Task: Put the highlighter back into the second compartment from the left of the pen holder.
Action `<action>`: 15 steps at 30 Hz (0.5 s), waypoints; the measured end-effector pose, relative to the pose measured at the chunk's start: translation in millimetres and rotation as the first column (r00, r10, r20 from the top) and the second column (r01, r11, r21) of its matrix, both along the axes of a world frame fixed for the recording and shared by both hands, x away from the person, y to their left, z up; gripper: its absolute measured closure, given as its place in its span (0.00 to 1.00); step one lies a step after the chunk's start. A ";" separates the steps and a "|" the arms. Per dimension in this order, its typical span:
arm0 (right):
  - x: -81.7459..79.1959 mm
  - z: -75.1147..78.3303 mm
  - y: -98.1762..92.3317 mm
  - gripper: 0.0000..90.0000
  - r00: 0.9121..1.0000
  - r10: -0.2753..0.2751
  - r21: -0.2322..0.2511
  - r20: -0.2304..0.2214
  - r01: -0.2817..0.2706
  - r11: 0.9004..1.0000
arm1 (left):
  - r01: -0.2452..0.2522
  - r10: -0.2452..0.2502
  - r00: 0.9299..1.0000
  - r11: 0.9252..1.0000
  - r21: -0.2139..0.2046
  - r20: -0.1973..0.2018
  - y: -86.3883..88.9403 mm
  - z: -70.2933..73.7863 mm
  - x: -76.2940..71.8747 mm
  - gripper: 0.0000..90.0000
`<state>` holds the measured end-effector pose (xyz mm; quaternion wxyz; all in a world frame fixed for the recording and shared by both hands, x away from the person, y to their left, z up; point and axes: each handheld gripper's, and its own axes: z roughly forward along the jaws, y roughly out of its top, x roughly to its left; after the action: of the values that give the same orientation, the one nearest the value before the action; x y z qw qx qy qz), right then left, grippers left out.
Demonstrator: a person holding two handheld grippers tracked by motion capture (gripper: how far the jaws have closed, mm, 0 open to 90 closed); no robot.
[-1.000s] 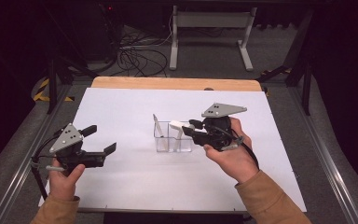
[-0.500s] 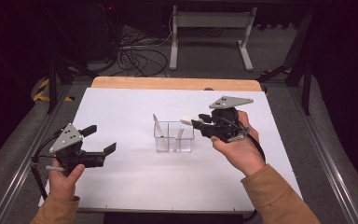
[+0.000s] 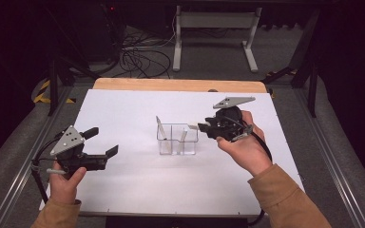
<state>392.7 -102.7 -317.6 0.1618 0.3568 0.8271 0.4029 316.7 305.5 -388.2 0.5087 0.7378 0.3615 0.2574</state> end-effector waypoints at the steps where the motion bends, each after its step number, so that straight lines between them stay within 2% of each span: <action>1: 0.4 -0.6 0.4 0.73 1.000 0.002 -0.007 -0.010 -0.002 1.000 | -0.001 0.001 1.000 1.000 0.000 0.002 0.3 0.0 0.0 0.09; 10: 4.3 -6.2 6.0 0.73 0.999 0.001 -0.042 -0.050 -0.003 0.999 | -0.004 0.004 1.000 1.000 0.001 0.002 1.3 0.1 -1.2 0.09; 15: 6.8 -11.2 9.7 0.73 0.998 0.006 -0.022 -0.057 -0.007 1.000 | -0.009 0.009 1.000 1.000 -0.002 0.001 1.7 -0.1 -2.2 0.09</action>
<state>399.5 -93.0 -328.8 0.1406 0.3636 0.8369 0.3841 314.5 307.2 -388.3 0.5083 0.7357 0.3647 0.2596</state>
